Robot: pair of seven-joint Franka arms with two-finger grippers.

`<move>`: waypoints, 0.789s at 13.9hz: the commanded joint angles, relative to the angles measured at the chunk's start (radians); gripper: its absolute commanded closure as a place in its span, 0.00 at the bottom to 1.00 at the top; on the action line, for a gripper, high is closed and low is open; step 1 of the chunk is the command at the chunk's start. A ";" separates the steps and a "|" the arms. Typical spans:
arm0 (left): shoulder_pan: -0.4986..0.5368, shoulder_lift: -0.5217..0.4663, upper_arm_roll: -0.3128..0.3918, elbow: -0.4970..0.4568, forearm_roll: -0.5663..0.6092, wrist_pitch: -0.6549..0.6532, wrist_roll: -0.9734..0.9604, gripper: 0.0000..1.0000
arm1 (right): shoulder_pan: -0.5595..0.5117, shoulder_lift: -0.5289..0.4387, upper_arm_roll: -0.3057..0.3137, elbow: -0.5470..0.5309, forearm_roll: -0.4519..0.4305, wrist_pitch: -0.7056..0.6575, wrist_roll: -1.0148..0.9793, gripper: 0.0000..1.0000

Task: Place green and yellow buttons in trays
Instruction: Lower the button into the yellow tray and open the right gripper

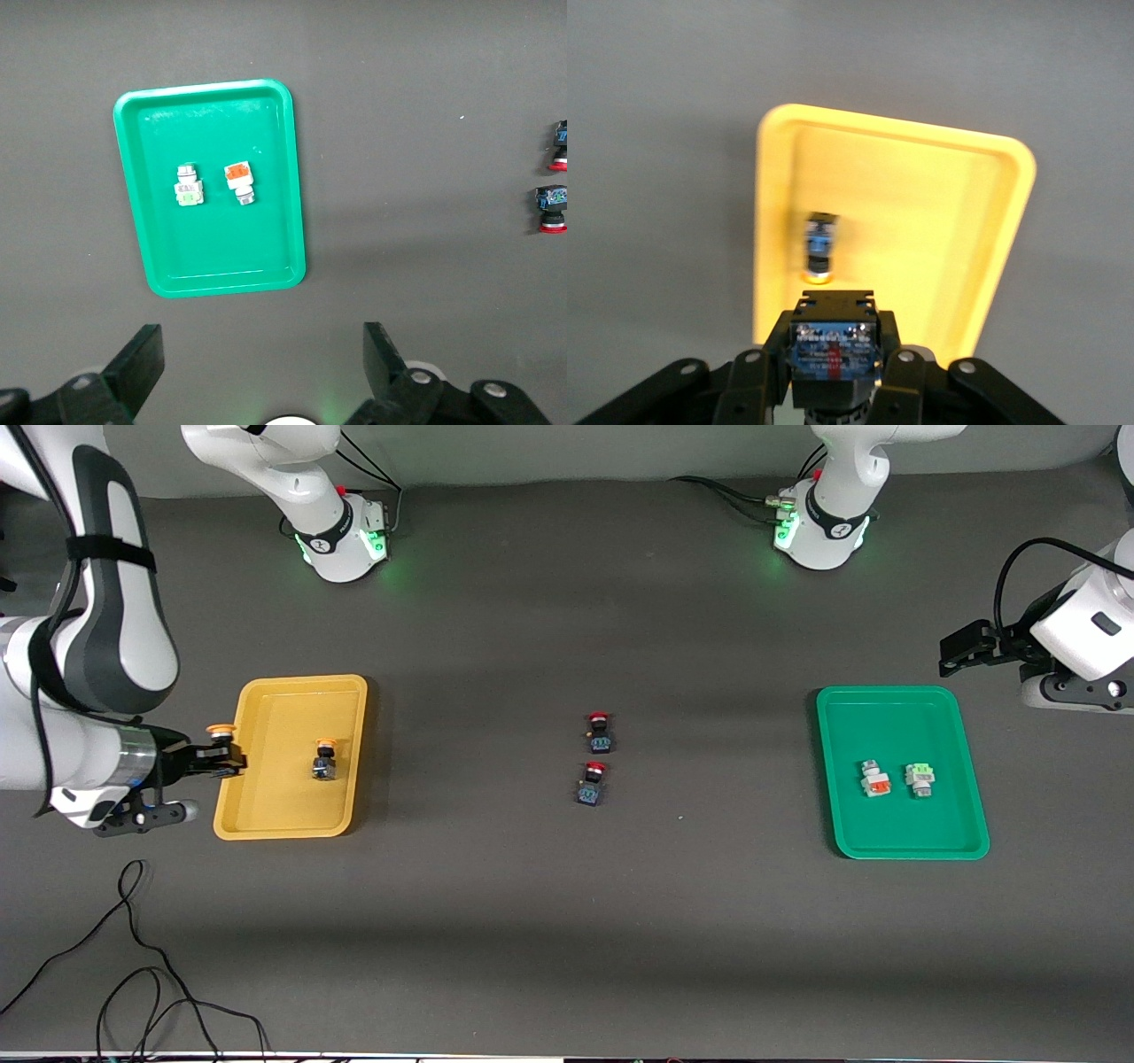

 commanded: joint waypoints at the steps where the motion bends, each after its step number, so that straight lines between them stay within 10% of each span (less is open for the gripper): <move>1: -0.006 -0.025 0.001 -0.003 0.026 -0.015 -0.003 0.00 | 0.009 -0.025 -0.040 -0.148 0.014 0.162 -0.094 1.00; 11: -0.009 -0.031 -0.003 -0.005 0.028 -0.015 -0.007 0.00 | 0.020 0.052 -0.042 -0.507 0.022 0.717 -0.076 1.00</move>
